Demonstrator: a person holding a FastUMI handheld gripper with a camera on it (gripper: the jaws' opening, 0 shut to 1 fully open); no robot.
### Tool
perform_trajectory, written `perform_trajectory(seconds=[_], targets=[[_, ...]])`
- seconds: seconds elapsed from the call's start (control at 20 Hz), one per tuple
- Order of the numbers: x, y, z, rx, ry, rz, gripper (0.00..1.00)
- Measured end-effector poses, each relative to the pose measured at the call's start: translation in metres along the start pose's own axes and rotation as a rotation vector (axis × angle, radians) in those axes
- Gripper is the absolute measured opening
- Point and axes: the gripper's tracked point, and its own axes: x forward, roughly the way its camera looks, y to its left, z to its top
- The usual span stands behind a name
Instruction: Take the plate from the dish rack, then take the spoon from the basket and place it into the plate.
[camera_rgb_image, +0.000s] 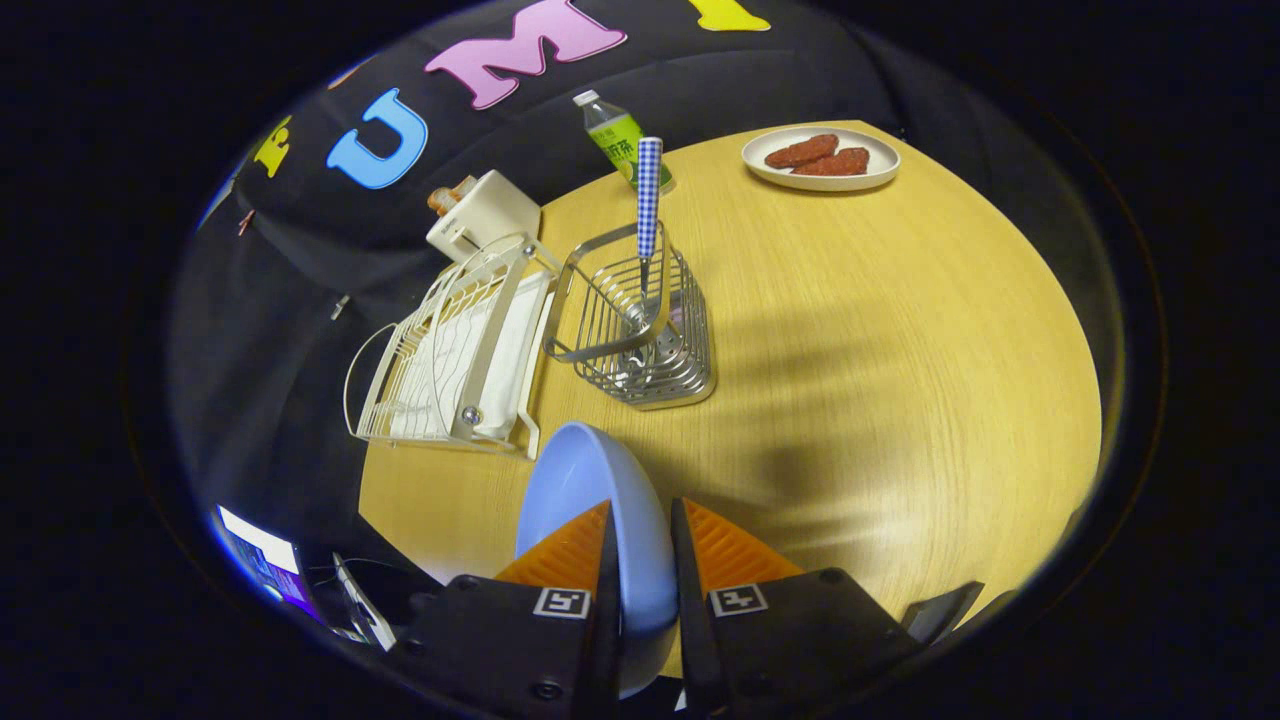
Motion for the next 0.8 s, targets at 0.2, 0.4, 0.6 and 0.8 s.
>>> perform_trajectory(seconds=[0.2,0.4,0.6,0.8], targets=[[0.003,-0.014,-0.001,-0.06,0.005,0.012,0.33],[-0.009,-0.032,0.011,-0.137,-0.01,0.003,0.69],[-0.043,-0.038,0.051,-0.221,-0.146,-0.021,0.99],[-0.071,-0.029,0.097,-0.348,-0.324,-0.048,0.98]])
